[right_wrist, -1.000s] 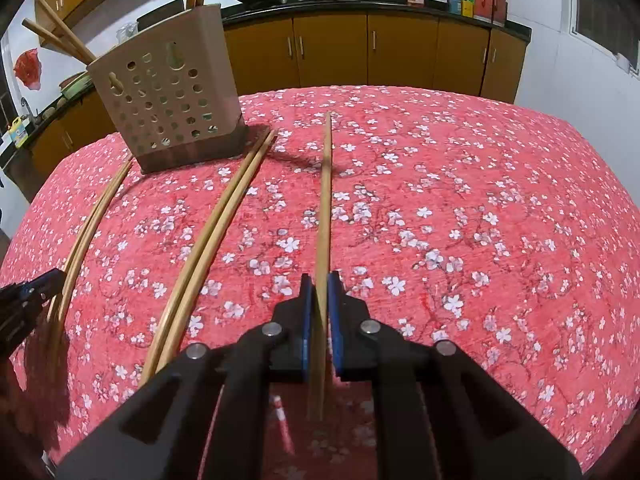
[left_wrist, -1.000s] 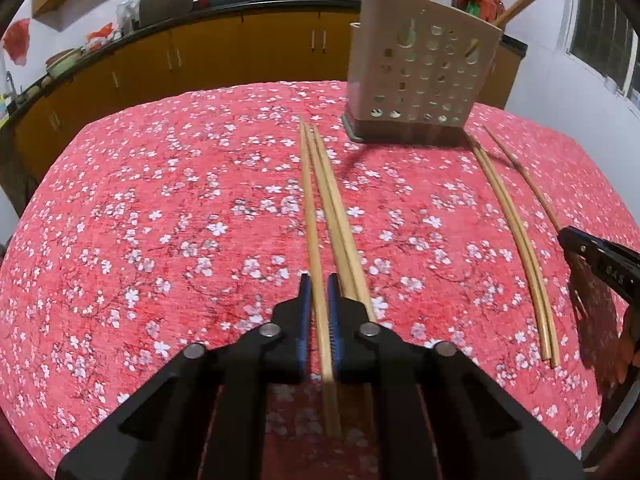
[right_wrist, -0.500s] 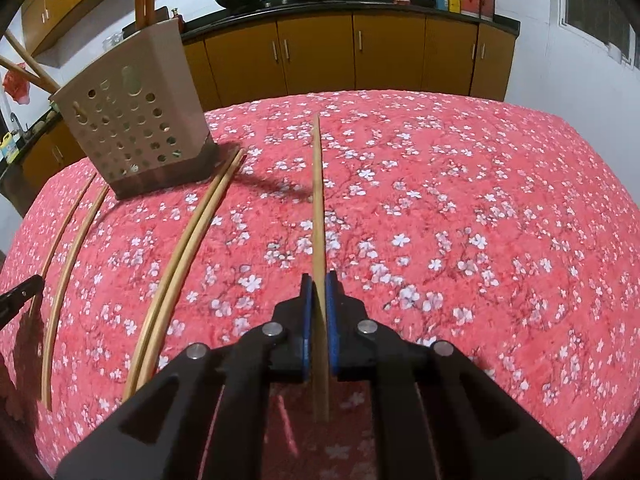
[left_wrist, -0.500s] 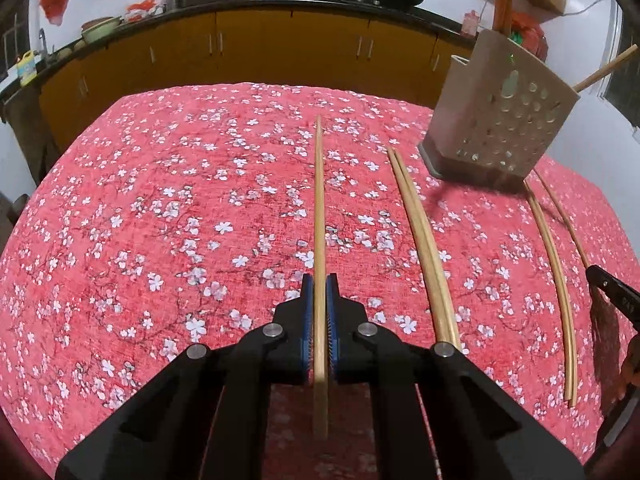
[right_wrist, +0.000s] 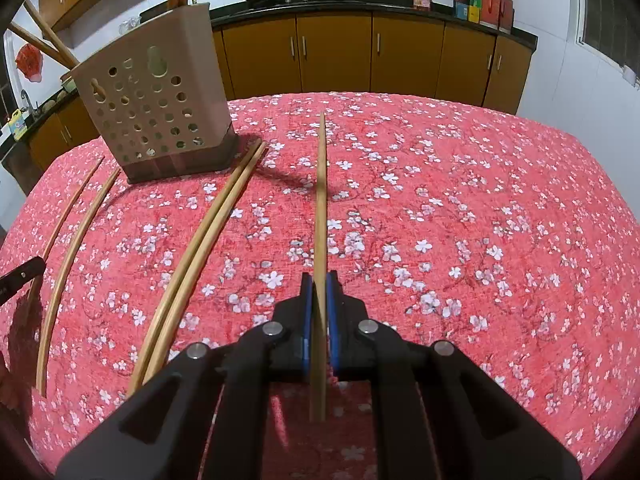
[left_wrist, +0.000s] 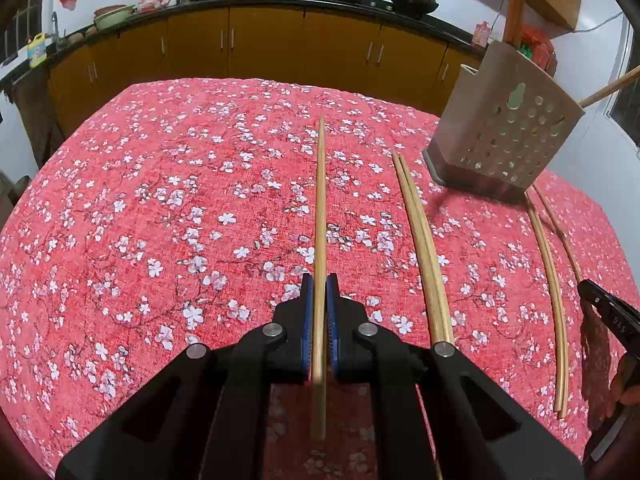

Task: Organize utensils
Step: 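Lift the left tool's chopstick toward the holder while the right tool lifts its chopstick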

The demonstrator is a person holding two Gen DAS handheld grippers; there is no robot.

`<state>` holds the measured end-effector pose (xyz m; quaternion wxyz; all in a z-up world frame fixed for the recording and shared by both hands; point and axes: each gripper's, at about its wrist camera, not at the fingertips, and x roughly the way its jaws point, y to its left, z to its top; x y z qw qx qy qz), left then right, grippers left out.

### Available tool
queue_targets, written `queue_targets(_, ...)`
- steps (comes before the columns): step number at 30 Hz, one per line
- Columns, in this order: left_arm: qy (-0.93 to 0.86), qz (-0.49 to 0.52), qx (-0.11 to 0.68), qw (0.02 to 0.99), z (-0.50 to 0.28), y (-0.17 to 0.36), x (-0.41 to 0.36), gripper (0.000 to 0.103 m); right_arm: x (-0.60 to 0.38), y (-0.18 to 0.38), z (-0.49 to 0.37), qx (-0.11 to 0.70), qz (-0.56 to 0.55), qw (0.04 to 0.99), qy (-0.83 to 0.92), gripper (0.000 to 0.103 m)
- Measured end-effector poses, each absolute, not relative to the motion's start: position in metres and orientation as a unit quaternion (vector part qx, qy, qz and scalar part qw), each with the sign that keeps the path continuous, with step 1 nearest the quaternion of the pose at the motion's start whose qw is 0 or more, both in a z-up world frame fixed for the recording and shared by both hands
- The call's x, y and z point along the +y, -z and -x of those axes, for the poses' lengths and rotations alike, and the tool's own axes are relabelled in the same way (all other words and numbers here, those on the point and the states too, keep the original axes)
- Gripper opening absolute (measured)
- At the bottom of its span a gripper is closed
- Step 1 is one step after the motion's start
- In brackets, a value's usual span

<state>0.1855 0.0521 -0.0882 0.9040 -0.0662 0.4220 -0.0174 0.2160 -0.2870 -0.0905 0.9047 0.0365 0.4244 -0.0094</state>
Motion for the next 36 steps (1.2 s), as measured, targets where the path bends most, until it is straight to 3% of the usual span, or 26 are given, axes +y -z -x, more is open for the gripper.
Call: queue_targets(36,0.022,0.061,0.426,0.902,-0.175,0.083,0.048,0.008,-0.292,0.090,-0.208,0.423,-0.052,0.904,0.009,0.009)
